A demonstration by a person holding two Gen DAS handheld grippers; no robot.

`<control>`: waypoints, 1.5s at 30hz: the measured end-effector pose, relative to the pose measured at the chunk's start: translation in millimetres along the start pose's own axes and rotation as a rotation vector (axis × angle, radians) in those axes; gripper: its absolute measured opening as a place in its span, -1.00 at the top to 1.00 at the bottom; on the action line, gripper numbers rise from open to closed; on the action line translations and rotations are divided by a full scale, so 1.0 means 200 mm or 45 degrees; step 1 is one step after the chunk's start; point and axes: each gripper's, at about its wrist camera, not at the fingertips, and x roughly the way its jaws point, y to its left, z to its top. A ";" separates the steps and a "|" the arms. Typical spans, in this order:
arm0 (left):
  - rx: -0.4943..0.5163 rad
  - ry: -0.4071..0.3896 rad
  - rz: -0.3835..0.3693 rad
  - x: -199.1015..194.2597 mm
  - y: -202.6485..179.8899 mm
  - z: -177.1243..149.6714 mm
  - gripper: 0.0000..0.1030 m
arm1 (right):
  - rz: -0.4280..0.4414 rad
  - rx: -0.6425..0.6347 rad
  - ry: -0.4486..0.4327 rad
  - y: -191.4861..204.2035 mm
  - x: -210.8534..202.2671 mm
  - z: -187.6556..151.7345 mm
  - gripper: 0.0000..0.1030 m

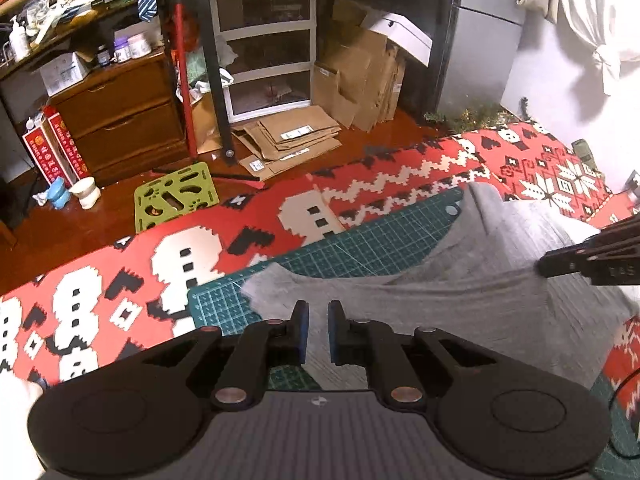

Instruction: Fold clothes

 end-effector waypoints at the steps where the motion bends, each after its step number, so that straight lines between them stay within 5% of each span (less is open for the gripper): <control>1: 0.018 0.014 0.001 0.02 0.01 0.00 0.81 | -0.006 -0.012 -0.007 0.01 -0.01 0.00 0.77; 7: 0.043 0.054 -0.030 0.15 0.06 -0.03 0.81 | -0.009 0.003 -0.032 0.03 -0.04 0.01 0.78; 19: -0.123 0.046 -0.044 0.14 0.18 -0.01 0.78 | 0.245 -0.059 0.025 0.30 -0.06 -0.07 0.77; 30: -0.207 -0.024 -0.021 0.05 0.26 0.02 0.72 | 0.178 -0.003 0.053 0.33 -0.05 -0.15 0.78; 34: -0.197 -0.023 -0.119 -0.03 0.16 -0.02 0.78 | 0.147 0.043 0.042 0.26 -0.07 -0.17 0.78; 45: 0.100 0.104 -0.385 -0.05 -0.28 -0.27 0.83 | 0.098 -0.020 0.117 0.29 -0.08 -0.33 0.79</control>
